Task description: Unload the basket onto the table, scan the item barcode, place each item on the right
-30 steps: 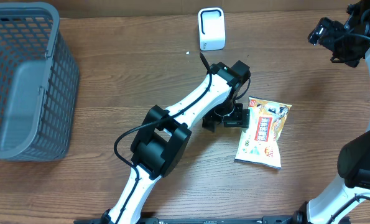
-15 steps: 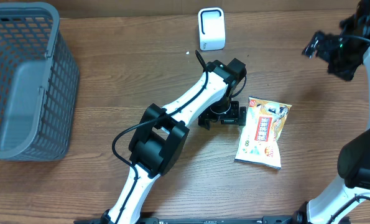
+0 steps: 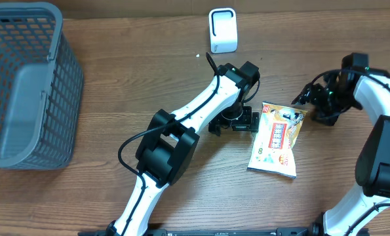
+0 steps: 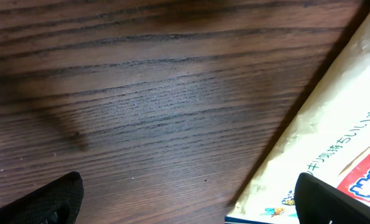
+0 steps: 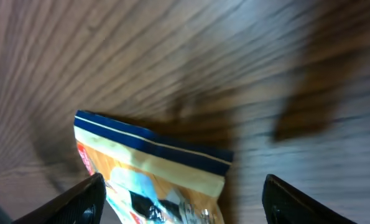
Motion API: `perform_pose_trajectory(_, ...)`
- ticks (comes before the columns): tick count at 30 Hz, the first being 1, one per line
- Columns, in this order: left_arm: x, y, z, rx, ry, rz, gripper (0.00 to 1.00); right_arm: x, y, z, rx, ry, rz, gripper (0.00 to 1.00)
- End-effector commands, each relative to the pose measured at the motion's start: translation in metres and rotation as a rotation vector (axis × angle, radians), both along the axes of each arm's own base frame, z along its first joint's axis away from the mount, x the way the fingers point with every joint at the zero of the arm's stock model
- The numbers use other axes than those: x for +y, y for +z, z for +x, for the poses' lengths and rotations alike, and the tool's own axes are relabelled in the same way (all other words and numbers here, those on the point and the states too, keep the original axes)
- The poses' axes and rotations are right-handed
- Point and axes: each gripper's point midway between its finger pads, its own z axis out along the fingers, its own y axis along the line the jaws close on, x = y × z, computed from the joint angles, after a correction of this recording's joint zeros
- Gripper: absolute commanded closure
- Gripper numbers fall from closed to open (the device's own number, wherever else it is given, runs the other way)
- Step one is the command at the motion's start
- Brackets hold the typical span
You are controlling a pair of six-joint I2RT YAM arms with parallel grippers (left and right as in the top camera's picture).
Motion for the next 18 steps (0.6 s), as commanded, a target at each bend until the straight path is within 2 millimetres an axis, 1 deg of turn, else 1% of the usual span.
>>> perform_pose_trajectory(1,-0.001,0.010,0.007,-0.034,-0.013,-0.017,0.00,0.014,-0.008,-0.007,0.010,-0.006,0.052,0.19)
perform_pose_trajectory(5,-0.001,0.010,0.007,-0.035,-0.013,-0.017,0.00,0.019,-0.013,-0.011,0.015,-0.006,0.069,0.28)
perform_pose_trajectory(8,-0.002,0.010,0.007,-0.035,-0.013,-0.018,0.00,0.028,-0.013,-0.013,0.017,0.013,0.084,0.29)
perform_pose_trajectory(13,-0.002,0.011,0.006,-0.030,-0.013,-0.022,0.00,0.040,-0.014,-0.013,0.020,0.036,0.080,0.37)
perform_pose_trajectory(17,-0.001,0.011,0.005,-0.025,-0.013,-0.019,0.00,0.047,-0.016,-0.013,0.019,0.053,0.070,0.39)
perform_pose_trajectory(18,-0.001,0.011,0.004,-0.023,-0.013,-0.018,0.00,0.048,-0.017,-0.014,0.022,0.057,0.067,0.43)
